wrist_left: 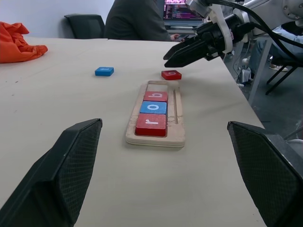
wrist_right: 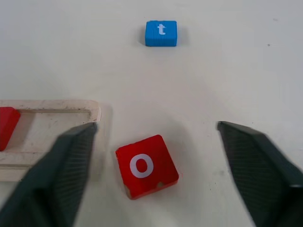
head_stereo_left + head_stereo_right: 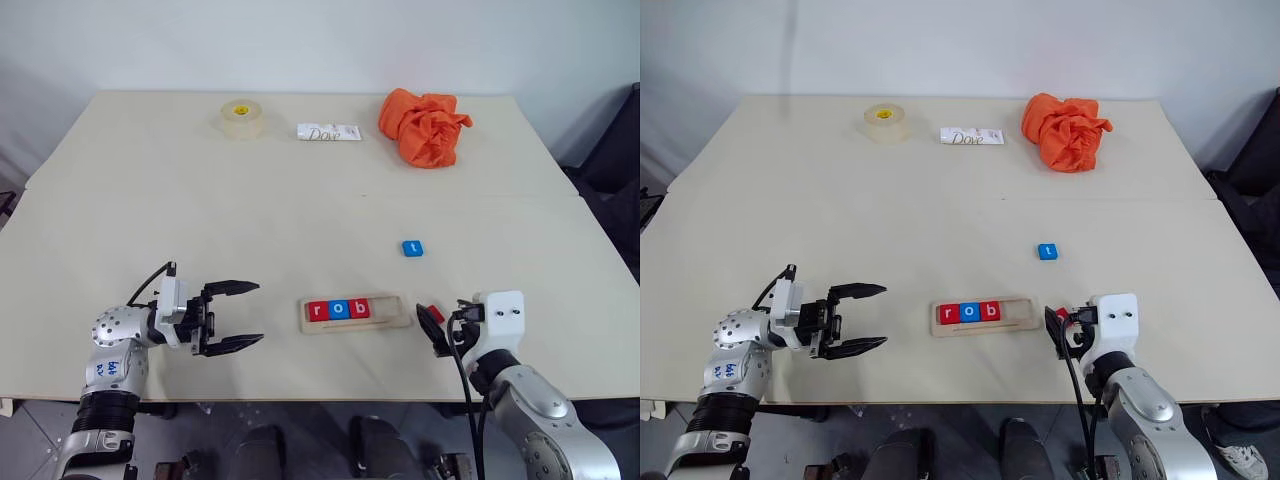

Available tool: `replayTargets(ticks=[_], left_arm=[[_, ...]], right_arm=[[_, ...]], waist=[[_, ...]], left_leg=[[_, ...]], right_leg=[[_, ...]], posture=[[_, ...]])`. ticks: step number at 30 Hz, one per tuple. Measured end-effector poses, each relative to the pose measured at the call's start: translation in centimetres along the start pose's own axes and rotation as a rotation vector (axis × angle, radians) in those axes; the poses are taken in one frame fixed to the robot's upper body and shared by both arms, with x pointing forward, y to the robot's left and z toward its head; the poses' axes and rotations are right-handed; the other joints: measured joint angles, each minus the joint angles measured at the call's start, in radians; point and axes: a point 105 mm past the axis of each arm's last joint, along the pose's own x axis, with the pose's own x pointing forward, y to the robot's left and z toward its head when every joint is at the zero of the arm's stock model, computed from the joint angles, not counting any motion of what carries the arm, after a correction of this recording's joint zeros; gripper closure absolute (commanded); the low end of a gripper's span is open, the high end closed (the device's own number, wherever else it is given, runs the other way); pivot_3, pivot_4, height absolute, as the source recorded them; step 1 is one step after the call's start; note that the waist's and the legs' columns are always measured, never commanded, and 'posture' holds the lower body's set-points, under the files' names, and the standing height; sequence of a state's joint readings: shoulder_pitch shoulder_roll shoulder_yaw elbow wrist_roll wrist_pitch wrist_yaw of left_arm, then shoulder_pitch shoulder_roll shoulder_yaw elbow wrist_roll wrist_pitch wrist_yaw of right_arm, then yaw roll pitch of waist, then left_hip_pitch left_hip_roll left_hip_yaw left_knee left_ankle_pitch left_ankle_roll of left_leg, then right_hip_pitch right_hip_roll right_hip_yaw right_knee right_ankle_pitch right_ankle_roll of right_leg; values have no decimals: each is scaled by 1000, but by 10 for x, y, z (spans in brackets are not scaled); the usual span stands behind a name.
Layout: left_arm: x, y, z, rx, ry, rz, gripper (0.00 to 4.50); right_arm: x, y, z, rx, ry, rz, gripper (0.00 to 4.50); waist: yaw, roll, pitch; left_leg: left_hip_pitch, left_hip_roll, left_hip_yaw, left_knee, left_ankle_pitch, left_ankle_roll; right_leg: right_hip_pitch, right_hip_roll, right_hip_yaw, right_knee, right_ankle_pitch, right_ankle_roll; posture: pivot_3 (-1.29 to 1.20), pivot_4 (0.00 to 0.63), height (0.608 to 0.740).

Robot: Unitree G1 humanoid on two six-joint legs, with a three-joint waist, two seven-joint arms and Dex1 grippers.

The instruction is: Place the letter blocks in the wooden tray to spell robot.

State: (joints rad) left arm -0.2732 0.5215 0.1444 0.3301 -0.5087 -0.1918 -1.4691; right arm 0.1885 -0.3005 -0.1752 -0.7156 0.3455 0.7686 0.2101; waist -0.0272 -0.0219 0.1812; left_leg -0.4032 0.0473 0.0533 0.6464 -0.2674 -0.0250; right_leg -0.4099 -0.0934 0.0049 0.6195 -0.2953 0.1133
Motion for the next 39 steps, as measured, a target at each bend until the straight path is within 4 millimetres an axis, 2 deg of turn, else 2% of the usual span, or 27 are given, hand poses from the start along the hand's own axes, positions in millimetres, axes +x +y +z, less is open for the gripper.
replayTargets(ticks=[3,10,17,22,28,33,36,39], left_arm=[[1,0,0,-1,-3,3,0],[3,-1,-1,-1,-14,10,0],[7,-3,-1,7,-27,25,0],[7,-7,-3,2,-28,49,0],[6,-13,-4,2,-24,80,0],[4,-16,-4,3,-19,106,0],[3,-17,-3,8,-17,123,0],[1,-18,-4,4,-14,140,0]], right_arm=[[-1,-3,4,-60,3,65,16],[-7,-11,15,-384,108,428,16],[-3,-24,22,-568,173,739,16],[12,-32,15,-705,231,929,16],[34,-34,9,-773,247,1033,16],[41,-35,7,-808,257,1098,16],[45,-36,8,-819,260,1124,581],[49,-37,9,-821,254,1130,1541]], waist=[[1,0,0],[1,0,0],[1,-2,1],[-2,-2,2],[0,-2,2],[-1,-1,2],[-1,-1,2],[-1,-1,2]], left_leg=[[0,0,0,0,0,0],[0,0,0,1,0,0],[0,0,0,1,0,0],[0,0,1,2,0,0],[0,0,1,2,0,0],[1,0,1,2,0,0],[2,0,1,2,0,0],[3,0,1,2,0,0]], right_leg=[[0,0,0,0,0,1],[1,1,0,-1,1,2],[1,2,0,-1,2,4],[0,2,1,-1,2,4],[0,1,1,0,2,4],[0,1,1,0,2,4],[1,0,1,0,2,4],[2,-1,1,1,3,3]], posture=[[0,150,740],[0,150,740],[0,150,740],[0,150,740],[0,150,740],[0,150,740],[0,150,740],[0,150,740]])
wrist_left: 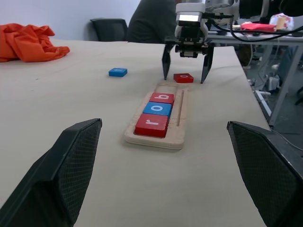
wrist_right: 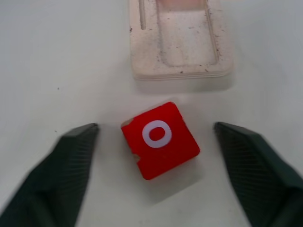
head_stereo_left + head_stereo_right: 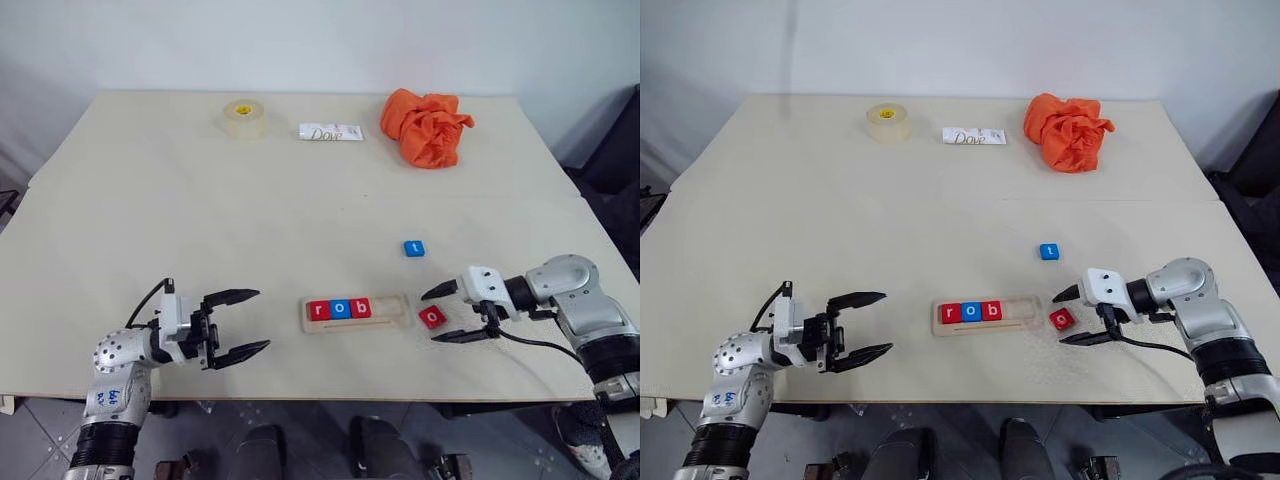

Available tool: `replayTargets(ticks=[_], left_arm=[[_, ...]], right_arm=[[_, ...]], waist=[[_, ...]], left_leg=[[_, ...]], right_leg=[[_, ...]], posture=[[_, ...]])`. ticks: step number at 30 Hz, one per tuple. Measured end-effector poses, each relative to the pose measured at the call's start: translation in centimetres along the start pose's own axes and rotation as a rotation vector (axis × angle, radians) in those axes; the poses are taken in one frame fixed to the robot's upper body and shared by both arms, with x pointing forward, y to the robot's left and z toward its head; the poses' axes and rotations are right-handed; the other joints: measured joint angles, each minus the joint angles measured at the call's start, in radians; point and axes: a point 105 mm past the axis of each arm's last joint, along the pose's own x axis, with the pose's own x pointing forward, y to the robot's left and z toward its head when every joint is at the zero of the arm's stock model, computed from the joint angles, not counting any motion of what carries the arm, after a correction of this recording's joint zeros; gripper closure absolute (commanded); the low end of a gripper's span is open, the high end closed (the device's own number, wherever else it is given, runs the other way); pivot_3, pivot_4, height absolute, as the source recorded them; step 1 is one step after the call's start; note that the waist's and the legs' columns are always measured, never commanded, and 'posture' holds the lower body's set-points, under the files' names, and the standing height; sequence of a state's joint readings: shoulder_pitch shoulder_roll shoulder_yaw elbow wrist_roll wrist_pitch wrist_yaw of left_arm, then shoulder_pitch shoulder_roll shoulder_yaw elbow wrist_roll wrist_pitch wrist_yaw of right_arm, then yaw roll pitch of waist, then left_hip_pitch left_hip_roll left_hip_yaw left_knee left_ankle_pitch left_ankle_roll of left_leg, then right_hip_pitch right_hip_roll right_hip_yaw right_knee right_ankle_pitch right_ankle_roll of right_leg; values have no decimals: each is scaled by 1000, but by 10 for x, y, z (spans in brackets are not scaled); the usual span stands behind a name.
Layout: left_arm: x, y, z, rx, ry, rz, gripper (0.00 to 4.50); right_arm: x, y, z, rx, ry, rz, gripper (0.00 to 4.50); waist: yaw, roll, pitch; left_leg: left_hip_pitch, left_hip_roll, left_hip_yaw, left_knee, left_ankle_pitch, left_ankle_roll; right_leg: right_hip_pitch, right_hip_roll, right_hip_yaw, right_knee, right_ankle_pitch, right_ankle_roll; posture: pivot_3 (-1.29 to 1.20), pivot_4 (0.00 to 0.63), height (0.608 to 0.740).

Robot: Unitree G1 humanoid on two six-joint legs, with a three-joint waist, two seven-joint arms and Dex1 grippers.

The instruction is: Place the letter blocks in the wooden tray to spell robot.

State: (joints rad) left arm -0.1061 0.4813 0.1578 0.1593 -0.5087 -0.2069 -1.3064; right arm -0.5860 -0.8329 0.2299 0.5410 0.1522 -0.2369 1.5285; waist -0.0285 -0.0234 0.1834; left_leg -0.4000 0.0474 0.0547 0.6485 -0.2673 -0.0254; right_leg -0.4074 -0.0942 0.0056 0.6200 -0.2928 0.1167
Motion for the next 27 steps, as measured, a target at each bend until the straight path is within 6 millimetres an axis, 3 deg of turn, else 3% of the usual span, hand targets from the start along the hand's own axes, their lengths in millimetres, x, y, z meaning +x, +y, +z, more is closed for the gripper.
replayTargets(ticks=[5,7,15,21,27], left_arm=[[1,1,2,14,-3,11,0],[1,1,3,22,-4,13,0],[2,2,5,32,-7,17,0],[2,7,3,28,-8,17,0],[3,11,3,32,-12,6,0]], right_arm=[[1,-5,-1,-3,1,-1,3042],[1,-5,-3,6,8,-1,3046],[-4,-10,1,66,31,-15,3046],[-14,-17,31,85,3,-50,3046],[0,-15,60,97,2,-42,3046]], waist=[[-3,0,0],[-3,0,0],[-2,1,1],[-1,4,2],[-1,4,2]], left_leg=[[6,0,1,-1,0,0],[12,1,0,-3,0,-1],[12,2,-2,-3,-1,-1],[11,2,-3,-4,-2,-3],[9,3,-3,-4,-4,-5]], right_leg=[[5,-1,0,0,0,-2],[12,-2,0,-2,-3,-8],[12,-9,1,-3,-3,-8],[10,-6,0,-4,-2,-6],[7,-4,-1,-4,-2,-6]], posture=[[0,150,740],[0,150,740],[0,150,740],[0,150,740],[0,150,740]])
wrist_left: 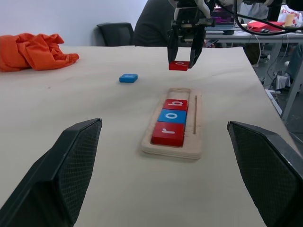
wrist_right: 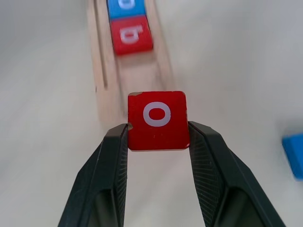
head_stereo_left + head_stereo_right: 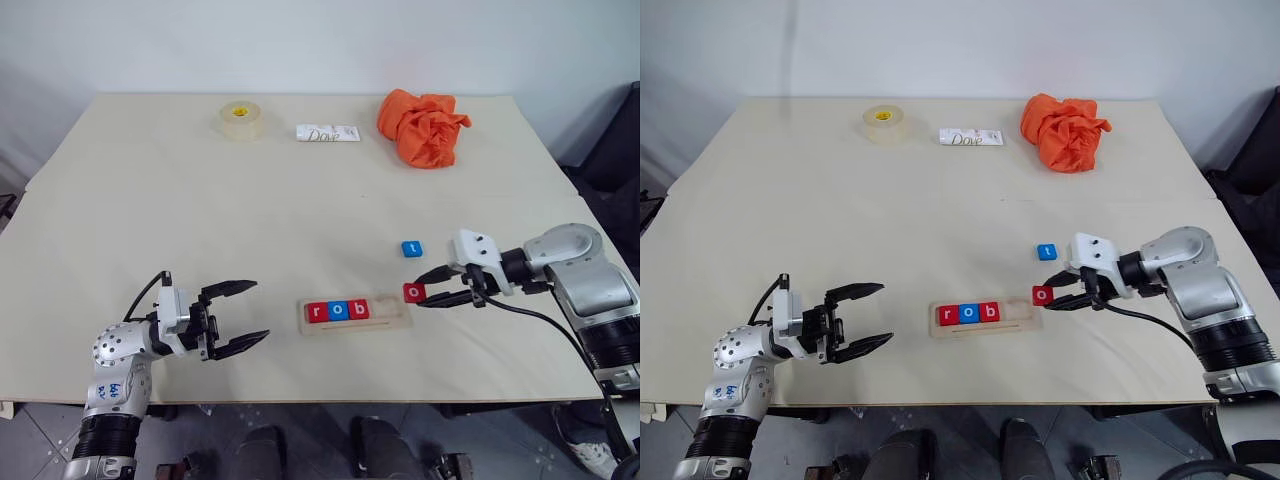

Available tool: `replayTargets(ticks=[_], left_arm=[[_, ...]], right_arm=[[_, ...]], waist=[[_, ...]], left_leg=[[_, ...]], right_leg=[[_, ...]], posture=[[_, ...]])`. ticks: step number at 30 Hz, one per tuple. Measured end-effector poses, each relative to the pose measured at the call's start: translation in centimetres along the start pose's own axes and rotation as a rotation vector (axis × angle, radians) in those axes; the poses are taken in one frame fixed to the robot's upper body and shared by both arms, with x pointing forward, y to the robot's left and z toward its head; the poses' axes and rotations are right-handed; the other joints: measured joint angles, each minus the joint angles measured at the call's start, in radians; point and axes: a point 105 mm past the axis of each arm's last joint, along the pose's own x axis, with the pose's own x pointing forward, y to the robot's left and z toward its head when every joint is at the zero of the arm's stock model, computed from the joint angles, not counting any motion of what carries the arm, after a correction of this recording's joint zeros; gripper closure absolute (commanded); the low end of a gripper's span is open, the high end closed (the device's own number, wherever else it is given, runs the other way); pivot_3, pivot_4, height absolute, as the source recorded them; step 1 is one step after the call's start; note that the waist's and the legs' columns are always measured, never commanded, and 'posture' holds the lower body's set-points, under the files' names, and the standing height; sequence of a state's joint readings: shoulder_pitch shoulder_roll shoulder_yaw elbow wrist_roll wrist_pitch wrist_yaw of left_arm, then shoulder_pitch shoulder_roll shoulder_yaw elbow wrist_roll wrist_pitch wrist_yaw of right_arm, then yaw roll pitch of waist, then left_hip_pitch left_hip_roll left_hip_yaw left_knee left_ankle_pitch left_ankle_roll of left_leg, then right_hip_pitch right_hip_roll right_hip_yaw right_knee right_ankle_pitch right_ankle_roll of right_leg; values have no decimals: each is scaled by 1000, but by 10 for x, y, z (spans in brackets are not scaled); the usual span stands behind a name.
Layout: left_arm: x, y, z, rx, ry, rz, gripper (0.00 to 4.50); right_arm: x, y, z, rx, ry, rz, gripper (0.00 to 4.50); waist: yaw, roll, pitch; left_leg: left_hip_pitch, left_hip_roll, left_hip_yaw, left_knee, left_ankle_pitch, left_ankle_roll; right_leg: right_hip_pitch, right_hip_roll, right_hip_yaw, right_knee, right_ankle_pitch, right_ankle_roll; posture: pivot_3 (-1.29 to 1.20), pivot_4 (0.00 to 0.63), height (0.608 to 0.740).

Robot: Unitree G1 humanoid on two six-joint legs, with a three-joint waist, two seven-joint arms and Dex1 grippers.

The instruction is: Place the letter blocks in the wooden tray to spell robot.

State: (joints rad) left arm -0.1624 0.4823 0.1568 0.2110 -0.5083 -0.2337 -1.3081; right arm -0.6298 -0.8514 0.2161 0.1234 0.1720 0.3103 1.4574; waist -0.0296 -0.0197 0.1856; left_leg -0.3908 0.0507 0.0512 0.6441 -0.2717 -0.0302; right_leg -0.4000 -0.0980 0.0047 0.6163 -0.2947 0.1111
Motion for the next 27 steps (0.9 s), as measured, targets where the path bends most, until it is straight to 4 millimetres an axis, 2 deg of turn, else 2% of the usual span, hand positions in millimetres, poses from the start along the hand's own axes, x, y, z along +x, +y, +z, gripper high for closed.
replayTargets(ticks=[6,8,16,27], left_arm=[[3,3,4,24,-9,-12,0],[3,3,4,23,-8,-14,0],[-2,-3,-1,2,4,-6,0],[-4,-8,-1,4,10,4,0]], right_arm=[[29,12,21,-17,-32,53,3046],[31,13,19,-15,-17,52,3046],[42,10,1,-18,49,51,3046],[47,3,4,-63,44,51,3046]], waist=[[2,0,0],[2,0,0],[2,0,0],[0,0,0]], left_leg=[[-9,-2,2,2,0,1],[-13,-3,3,4,1,2],[-13,-3,6,3,1,3],[-12,-2,6,4,1,2]], right_leg=[[-9,2,0,2,1,1],[-13,2,0,2,1,2],[-13,3,-1,2,1,2],[-12,4,-1,4,1,2]], posture=[[0,150,740],[0,150,740],[0,150,740],[0,150,740]])
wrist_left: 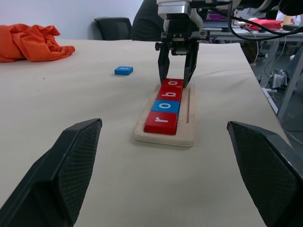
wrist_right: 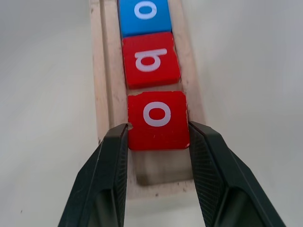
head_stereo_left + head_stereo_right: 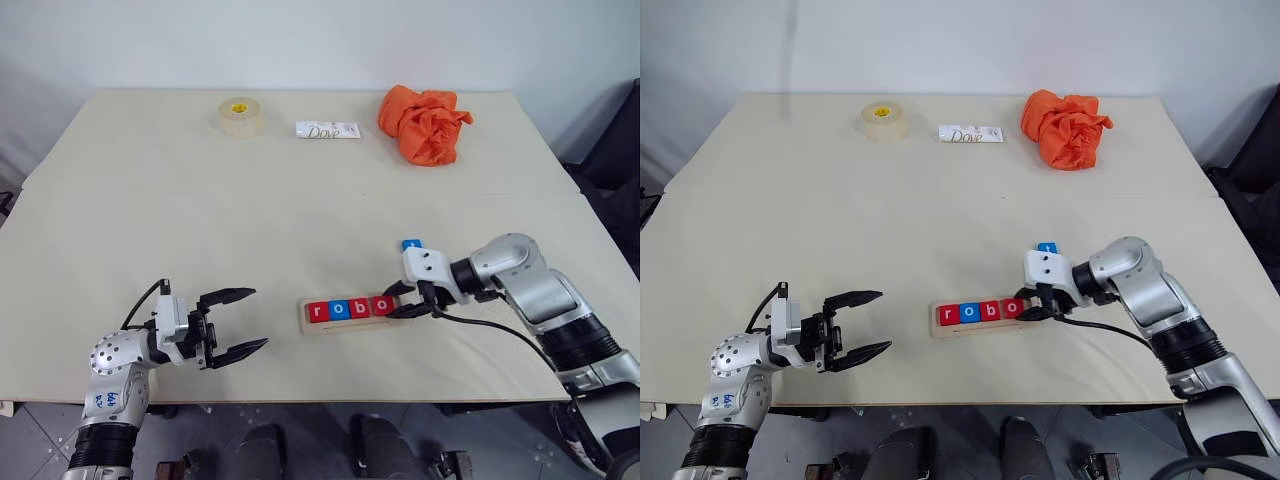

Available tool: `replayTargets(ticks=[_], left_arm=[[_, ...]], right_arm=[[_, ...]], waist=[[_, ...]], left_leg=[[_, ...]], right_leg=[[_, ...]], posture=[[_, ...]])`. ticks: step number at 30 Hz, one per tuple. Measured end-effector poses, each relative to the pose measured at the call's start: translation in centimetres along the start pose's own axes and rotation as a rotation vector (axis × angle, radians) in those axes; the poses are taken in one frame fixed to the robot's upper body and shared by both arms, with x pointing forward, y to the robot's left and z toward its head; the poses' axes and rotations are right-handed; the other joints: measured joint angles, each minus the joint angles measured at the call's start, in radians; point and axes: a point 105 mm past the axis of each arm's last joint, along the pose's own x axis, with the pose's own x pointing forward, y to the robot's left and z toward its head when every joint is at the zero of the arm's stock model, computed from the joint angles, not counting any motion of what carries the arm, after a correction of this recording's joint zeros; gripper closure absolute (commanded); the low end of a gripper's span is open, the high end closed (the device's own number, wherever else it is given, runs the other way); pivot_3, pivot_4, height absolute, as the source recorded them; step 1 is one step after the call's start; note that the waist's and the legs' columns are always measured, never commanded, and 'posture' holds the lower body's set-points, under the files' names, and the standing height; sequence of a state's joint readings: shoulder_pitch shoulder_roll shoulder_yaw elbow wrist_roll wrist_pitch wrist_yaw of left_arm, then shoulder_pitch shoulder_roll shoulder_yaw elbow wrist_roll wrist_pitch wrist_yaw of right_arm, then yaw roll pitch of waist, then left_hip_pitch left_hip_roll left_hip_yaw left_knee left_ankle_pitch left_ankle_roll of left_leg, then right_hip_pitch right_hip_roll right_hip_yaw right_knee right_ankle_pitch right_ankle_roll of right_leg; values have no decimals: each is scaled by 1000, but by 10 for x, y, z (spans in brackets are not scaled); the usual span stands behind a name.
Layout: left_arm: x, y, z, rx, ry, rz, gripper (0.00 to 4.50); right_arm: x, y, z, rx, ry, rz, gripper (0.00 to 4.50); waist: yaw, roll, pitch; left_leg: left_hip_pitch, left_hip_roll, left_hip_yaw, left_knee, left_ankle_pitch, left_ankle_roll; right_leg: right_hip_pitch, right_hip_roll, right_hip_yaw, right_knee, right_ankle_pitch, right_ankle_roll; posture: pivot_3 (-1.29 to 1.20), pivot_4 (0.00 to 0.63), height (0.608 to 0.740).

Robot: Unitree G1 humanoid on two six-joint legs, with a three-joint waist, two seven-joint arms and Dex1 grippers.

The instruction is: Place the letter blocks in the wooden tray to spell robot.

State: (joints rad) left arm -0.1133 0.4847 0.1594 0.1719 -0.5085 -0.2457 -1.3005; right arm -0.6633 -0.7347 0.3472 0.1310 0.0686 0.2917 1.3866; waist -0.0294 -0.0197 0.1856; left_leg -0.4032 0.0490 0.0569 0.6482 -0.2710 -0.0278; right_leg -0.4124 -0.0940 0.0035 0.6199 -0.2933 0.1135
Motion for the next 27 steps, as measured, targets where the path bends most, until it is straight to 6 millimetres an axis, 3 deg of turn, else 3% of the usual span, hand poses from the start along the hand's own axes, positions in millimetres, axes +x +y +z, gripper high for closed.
replayTargets(ticks=[12,20,21,27], left_arm=[[0,1,0,3,0,6,0],[1,3,2,15,-5,5,0],[2,3,3,17,-6,4,0],[2,7,2,13,-8,6,0]], right_arm=[[5,-1,4,-11,-14,6,3046],[6,0,6,-5,-12,14,219],[6,0,6,-4,-12,13,30],[4,-1,13,5,-31,-2,30]], waist=[[1,0,0],[1,0,0],[1,0,0],[0,0,0]], left_leg=[[0,0,0,0,0,0],[0,0,0,0,0,0],[0,0,0,0,0,0],[0,0,0,0,0,0]], right_leg=[[0,0,0,0,0,0],[0,0,0,0,0,0],[0,0,0,0,0,0],[0,0,0,0,0,0]], posture=[[0,150,740],[0,150,740],[0,150,740],[0,150,740]])
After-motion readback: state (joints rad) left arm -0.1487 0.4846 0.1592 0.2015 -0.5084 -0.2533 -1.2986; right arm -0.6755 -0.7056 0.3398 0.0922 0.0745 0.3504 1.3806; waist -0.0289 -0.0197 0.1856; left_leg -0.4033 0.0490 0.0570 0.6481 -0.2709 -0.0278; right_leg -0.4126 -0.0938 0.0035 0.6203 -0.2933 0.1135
